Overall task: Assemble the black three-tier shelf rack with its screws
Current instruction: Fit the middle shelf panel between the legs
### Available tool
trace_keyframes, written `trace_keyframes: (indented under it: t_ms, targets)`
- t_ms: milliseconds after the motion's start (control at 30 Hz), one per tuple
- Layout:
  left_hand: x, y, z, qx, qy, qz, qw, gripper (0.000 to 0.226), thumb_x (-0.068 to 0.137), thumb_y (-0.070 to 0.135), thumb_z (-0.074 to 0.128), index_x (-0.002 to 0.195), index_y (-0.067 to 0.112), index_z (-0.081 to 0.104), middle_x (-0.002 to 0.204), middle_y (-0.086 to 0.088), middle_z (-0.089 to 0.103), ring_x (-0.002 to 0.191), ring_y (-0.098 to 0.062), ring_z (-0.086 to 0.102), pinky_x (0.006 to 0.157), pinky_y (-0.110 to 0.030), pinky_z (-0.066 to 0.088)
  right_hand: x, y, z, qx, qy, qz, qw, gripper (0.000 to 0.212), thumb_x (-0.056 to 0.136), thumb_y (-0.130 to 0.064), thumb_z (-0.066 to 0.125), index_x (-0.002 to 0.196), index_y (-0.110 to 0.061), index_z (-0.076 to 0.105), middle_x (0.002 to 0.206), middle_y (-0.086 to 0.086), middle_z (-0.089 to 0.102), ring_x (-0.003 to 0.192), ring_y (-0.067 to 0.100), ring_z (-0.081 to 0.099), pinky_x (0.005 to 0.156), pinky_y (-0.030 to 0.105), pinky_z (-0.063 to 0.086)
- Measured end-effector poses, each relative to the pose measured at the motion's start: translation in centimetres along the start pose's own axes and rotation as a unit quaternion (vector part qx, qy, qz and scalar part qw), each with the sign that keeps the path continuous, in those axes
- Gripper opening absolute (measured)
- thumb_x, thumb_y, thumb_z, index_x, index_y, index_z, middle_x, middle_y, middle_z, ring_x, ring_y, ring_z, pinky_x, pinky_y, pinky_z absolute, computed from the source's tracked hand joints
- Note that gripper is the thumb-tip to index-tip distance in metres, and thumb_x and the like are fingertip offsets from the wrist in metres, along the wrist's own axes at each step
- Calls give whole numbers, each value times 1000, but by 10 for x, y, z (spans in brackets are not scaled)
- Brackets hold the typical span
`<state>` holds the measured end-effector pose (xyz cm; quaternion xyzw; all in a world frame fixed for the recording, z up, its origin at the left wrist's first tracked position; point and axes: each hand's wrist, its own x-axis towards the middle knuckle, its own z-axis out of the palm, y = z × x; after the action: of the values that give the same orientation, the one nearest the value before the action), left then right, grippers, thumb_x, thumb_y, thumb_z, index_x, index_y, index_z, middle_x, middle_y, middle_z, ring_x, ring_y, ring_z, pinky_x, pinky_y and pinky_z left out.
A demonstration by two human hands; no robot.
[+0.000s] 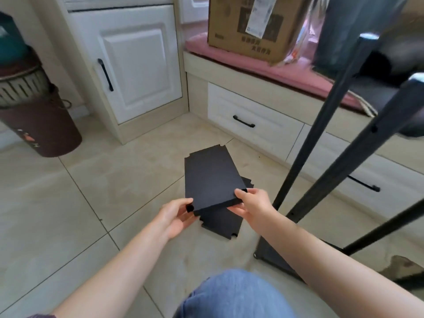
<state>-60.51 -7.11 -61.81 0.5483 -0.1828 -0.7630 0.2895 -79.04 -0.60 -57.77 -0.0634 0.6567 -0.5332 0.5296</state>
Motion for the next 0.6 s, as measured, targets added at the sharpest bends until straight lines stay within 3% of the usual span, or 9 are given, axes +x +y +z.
trace_keyframes:
  t_ms: [200, 367, 500, 600]
  targets:
    - [-60, 33, 10, -4, -51, 53, 997, 11, 99, 10, 58, 99, 2, 65, 77, -12, 74, 59, -20, 71, 49, -24, 57, -76, -51, 3, -63, -30, -125, 990, 8, 95, -6, 62, 97, -10, 56, 100, 8, 67, 84, 20, 72, 60, 28, 60]
    - [-111, 59, 32, -4, -134, 99, 986, 21, 103, 16, 53, 114, 4, 66, 94, -9, 78, 90, -23, 69, 78, -30, 50, -141, -96, -2, -113, -41, -198, 973, 28, 94, -8, 64, 119, -7, 51, 111, 12, 65, 96, 28, 71, 78, 41, 62]
    - [-154, 83, 51, -26, -168, 130, 977, 25, 102, 25, 57, 117, 7, 66, 107, -8, 77, 101, -24, 70, 77, -35, 55, -194, -134, -19, -105, -89, -243, 960, 12, 96, -8, 62, 106, -1, 63, 97, 12, 75, 81, 24, 76, 68, 33, 63]
    - [-183, 98, 70, -48, -196, 164, 966, 27, 102, 29, 57, 119, 9, 66, 113, -8, 76, 105, -26, 71, 79, -38, 57, -227, -165, -38, -87, -122, -270, 951, 12, 97, -9, 60, 97, 1, 67, 90, 12, 77, 80, 27, 76, 67, 33, 63]
